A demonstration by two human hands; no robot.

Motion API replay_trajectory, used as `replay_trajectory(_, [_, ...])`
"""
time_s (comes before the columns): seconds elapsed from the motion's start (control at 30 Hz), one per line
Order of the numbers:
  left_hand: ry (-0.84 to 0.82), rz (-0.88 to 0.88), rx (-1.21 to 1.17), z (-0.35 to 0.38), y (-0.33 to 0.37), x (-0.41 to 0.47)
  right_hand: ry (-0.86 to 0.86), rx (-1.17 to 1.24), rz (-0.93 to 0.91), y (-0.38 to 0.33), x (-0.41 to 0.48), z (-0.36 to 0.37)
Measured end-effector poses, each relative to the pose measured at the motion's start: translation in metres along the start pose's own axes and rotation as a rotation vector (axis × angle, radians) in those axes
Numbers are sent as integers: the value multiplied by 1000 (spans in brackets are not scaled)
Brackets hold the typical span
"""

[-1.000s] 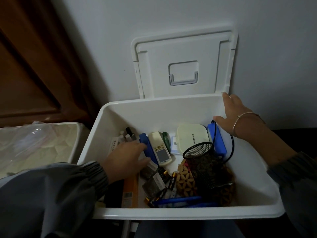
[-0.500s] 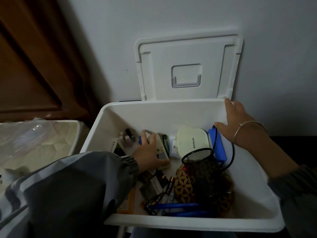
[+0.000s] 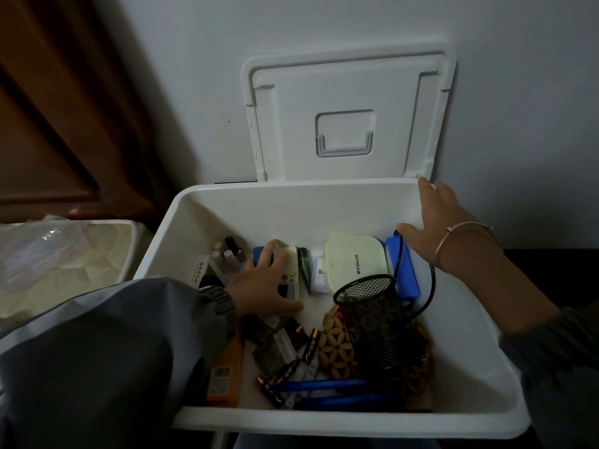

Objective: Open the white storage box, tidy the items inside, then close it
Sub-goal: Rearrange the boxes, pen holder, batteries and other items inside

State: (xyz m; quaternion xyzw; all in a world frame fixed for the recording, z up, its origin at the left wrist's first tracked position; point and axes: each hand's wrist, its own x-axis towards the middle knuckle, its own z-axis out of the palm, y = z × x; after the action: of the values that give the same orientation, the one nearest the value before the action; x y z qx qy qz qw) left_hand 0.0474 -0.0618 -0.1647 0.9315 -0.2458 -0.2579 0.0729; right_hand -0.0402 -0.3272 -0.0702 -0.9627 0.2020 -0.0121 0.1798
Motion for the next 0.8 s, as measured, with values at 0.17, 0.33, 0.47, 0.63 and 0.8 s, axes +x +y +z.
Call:
replay_trajectory(0.17, [23, -18, 125, -11, 2, -14, -5, 0, -1, 1, 0, 0])
replay_trajectory(0.33, [253, 167, 322, -18, 16, -41, -7, -1, 3, 0, 0, 0])
replay_trajectory(0.47, [161, 358, -16, -10, 41, -56, 0, -4, 0, 0, -1, -1])
replay_trajectory(0.63, [-113, 202, -585, -13, 72, -54, 0, 1, -7, 0, -2, -2])
replay_trajectory(0.8, [-210, 59, -690, -15, 98, -52, 0, -12, 0, -1, -2, -2])
